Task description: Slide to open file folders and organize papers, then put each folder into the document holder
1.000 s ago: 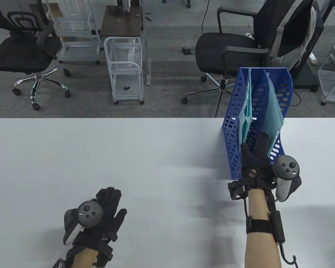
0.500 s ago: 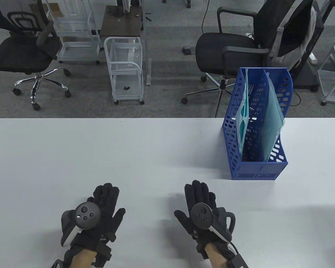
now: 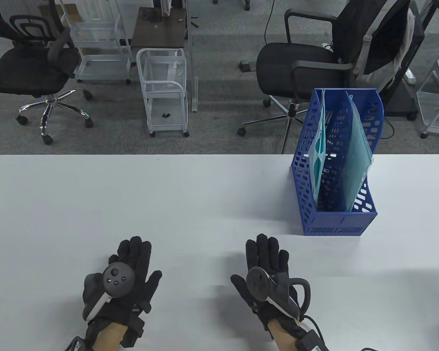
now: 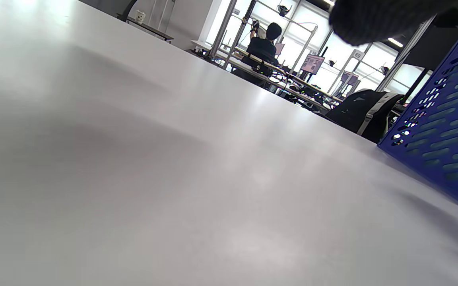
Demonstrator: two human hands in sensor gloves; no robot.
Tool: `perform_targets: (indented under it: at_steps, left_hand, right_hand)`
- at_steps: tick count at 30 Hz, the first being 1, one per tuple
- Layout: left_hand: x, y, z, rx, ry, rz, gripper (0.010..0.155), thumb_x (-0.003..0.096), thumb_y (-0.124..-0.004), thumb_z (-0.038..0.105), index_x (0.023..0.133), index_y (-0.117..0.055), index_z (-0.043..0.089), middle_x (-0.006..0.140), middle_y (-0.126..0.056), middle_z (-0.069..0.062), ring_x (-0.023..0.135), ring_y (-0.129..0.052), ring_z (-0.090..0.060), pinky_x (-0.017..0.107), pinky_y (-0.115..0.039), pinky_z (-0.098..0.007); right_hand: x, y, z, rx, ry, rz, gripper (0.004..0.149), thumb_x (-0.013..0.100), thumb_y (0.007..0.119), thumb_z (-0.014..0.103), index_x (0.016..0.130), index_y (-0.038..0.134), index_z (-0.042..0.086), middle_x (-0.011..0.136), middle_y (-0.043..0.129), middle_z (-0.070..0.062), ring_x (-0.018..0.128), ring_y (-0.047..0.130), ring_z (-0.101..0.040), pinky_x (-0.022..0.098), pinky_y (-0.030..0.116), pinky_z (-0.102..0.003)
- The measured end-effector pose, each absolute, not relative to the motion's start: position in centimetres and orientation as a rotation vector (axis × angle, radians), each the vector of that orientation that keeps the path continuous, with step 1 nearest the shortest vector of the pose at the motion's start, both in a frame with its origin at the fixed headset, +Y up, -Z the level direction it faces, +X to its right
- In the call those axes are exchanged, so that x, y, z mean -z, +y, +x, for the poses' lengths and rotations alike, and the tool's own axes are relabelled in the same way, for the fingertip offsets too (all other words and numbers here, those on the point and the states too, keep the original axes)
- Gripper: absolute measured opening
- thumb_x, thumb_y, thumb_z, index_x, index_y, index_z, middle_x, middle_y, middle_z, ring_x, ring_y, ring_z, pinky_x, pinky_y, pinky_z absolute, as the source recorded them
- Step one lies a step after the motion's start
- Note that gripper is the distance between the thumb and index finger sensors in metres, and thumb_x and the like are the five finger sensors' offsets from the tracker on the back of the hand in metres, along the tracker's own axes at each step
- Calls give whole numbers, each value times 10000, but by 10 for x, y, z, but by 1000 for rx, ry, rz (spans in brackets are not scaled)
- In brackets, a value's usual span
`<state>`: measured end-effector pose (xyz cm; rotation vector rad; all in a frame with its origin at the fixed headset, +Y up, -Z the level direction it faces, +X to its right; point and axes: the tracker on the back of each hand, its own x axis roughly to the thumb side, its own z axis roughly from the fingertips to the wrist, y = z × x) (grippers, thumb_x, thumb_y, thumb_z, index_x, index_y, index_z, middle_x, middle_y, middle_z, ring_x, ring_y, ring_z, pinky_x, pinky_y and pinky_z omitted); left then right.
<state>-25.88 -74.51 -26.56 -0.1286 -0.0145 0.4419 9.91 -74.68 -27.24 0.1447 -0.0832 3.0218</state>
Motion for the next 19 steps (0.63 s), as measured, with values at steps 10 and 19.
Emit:
perform_targets:
  at_steps: [10,19]
  left_hand:
    - [266,-747,-263,-462,-14,-121,780,464,-720,604,1130,-346,447,1245,-261,193,1201,-223,-130,850,-237,-468]
    - [266,-748,-260,-436,-18,-134,776,466,-717,604,1132,-352,442,1245,-266,188,1199,-223,-132,849,-238,-470]
  right_hand:
    - [272,-750,94,-3040,-42,174,901,373,640,754,1053,252,308,1180,202,-22,1096,255,-345,750,304,-551]
    - [272,-751,93,-3052,24,165,896,375,644,751,1055,264,307,1179,209,-28,1094,271,-348,751,313,-545]
